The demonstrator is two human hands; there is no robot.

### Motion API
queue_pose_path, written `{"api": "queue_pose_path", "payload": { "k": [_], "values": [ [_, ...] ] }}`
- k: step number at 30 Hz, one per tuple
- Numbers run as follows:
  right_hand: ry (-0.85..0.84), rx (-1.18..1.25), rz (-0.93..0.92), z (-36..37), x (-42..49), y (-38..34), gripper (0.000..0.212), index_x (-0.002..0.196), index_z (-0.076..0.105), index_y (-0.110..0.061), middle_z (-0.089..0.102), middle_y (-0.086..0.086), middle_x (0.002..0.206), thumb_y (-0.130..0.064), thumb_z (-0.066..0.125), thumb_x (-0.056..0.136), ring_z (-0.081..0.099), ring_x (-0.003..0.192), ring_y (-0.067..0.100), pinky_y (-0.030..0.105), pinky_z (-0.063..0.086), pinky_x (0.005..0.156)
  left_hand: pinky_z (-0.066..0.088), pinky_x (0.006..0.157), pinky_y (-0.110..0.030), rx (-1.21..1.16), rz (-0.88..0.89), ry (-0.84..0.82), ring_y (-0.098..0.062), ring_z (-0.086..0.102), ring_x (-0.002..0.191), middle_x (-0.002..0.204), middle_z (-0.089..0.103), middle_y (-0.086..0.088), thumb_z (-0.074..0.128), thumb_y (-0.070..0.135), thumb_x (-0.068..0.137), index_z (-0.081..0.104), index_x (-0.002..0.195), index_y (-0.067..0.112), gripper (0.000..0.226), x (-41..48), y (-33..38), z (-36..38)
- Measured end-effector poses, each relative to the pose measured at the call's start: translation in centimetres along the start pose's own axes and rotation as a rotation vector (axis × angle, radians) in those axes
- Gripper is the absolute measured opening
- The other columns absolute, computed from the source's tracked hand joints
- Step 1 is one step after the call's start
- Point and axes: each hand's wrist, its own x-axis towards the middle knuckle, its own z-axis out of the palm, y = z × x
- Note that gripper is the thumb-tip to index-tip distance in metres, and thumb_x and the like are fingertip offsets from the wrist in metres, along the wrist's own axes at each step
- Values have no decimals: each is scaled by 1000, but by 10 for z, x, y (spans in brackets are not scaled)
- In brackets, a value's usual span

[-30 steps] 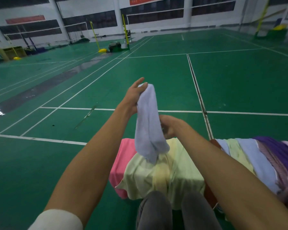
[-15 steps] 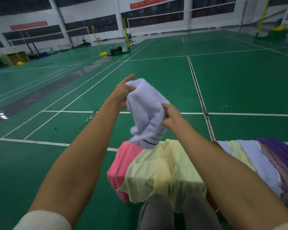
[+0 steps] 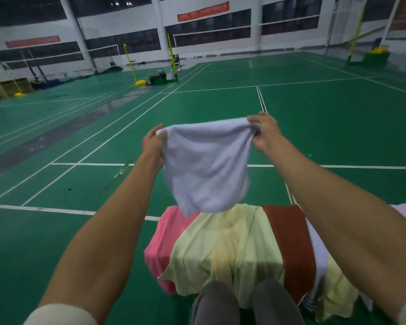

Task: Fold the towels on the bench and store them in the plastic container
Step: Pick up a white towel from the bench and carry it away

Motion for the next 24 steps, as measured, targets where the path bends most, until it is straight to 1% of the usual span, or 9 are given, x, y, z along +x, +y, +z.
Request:
{"api": "queue_pose_path", "payload": {
  "k": [5, 8, 11, 13, 14, 16, 20, 22, 24],
  "values": [
    [-115, -368, 214, -8, -15, -3, 21, 115, 59, 1, 57, 12, 88, 2, 57, 95, 55, 68, 20, 34, 50, 64, 53, 93, -34, 155, -159, 47, -29, 59, 112, 136, 58, -9, 48, -17, 83, 55, 142, 10, 65, 4, -19, -8],
    [-165, -130, 112, -9, -13, -17, 53, 144, 45, -9, 54, 12, 103, 7, 56, 95, 55, 80, 19, 31, 50, 70, 54, 97, -39, 36, -106, 6, -30, 57, 114, 131, 55, -7, 41, -21, 75, 52, 145, 19, 81, -2, -15, -4],
    [-123, 10, 33, -6, -11, -31, 63, 148, 42, -4, 55, 10, 100, 7, 57, 88, 56, 80, 20, 31, 50, 68, 57, 62, -30, -192, -148, -18, -21, 58, 80, 95, 63, -5, 54, 1, 86, 65, 101, 20, 27, -10, -1, 0],
    [-94, -87, 67, -5, -12, -31, 48, 138, 55, 1, 58, 7, 91, -2, 63, 90, 58, 75, 19, 31, 52, 67, 51, 61, -28, -183, -176, -16, -18, 53, 75, 90, 57, -3, 62, 18, 90, 61, 92, 18, 3, -8, 11, 2],
    [-78, -97, 75, -5, -10, -31, 32, 125, 65, -1, 61, 7, 89, -9, 65, 94, 60, 73, 19, 31, 55, 68, 54, 66, -32, -156, -174, -22, -18, 54, 78, 95, 59, -4, 66, 22, 91, 63, 98, 15, 10, -2, 15, 2],
    [4, -128, -12, -7, -3, -34, 16, 106, 74, -5, 67, 4, 82, -15, 70, 94, 63, 69, 16, 29, 57, 65, 56, 73, -35, -59, -98, -16, -20, 59, 84, 108, 65, -8, 70, 24, 93, 68, 114, 10, 25, 6, 26, 4],
    [90, -532, -232, -17, -1, -41, 23, 104, 77, -17, 71, -2, 88, -4, 71, 86, 60, 71, 8, 20, 49, 57, 46, 63, -27, 463, 161, 12, -20, 58, 80, 106, 64, -11, 63, 4, 88, 65, 127, 16, 41, 13, 39, 4],
    [55, -781, -192, -26, -5, -37, 33, 104, 77, -18, 70, 2, 94, 5, 63, 85, 62, 74, 11, 23, 53, 57, 54, 79, -33, 652, 156, 19, -27, 64, 98, 116, 65, -15, 65, -3, 83, 64, 129, 10, 48, 18, 38, 2],
    [51, -793, -89, -32, -8, -35, 40, 115, 74, -11, 68, 6, 105, 12, 55, 89, 64, 87, 17, 29, 59, 69, 53, 95, -41, 645, 61, 12, -33, 64, 113, 125, 66, -23, 75, -4, 81, 64, 128, -2, 48, 20, 34, 2]
  ]
}}
